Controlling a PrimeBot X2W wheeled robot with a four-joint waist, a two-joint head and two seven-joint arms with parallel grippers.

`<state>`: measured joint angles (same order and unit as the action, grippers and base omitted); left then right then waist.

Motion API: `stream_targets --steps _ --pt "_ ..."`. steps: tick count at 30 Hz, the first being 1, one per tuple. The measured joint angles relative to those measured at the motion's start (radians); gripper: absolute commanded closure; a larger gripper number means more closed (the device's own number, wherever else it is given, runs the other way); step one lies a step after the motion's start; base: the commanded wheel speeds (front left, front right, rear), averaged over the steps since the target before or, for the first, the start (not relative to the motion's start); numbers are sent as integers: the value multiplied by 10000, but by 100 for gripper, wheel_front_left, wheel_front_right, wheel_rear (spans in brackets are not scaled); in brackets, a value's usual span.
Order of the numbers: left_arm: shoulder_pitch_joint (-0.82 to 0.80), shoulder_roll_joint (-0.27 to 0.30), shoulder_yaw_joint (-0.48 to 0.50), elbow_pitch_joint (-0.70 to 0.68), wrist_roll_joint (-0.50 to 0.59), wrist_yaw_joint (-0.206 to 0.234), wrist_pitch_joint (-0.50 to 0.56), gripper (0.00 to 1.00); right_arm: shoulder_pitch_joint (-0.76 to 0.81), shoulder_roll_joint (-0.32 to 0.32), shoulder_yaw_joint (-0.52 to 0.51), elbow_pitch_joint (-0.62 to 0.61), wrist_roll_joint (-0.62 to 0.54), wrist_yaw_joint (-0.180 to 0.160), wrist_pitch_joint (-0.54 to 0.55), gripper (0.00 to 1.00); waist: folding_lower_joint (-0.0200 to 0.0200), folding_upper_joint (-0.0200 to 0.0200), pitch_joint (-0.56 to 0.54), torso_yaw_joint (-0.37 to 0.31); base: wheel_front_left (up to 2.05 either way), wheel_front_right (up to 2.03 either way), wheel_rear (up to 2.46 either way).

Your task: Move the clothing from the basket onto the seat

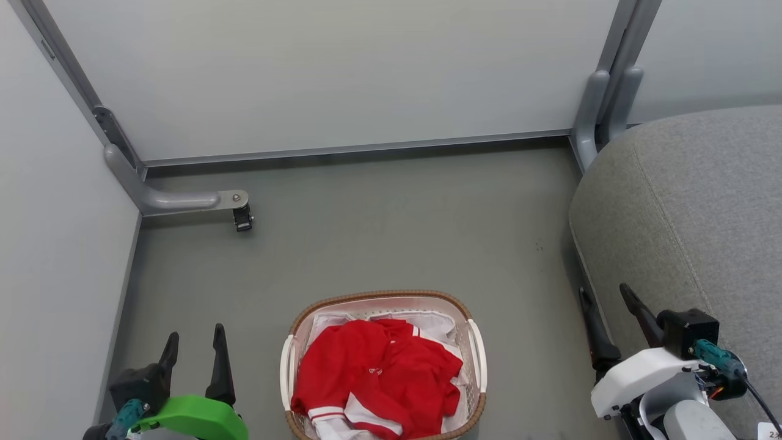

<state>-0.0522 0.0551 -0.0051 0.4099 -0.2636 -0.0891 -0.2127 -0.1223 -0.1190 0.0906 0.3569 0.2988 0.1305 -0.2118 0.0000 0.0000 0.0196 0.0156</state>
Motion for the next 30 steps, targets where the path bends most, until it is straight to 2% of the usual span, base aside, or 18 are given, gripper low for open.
stream_targets --steps 15,23,30 --pt "235 -54 234 -102 790 61 -278 0 7 196 -270 453 -1145 4 -282 0 0 0 -10 52 0 0 0" --pt "361 -61 0 -157 961 188 -435 0 48 276 -468 560 -1923 6 -443 0 0 0 -30 60 0 0 0" --pt "417 -61 -90 -157 1087 219 -514 0 85 305 -439 497 -2159 6 -499 0 0 0 -56 62 0 0 0"
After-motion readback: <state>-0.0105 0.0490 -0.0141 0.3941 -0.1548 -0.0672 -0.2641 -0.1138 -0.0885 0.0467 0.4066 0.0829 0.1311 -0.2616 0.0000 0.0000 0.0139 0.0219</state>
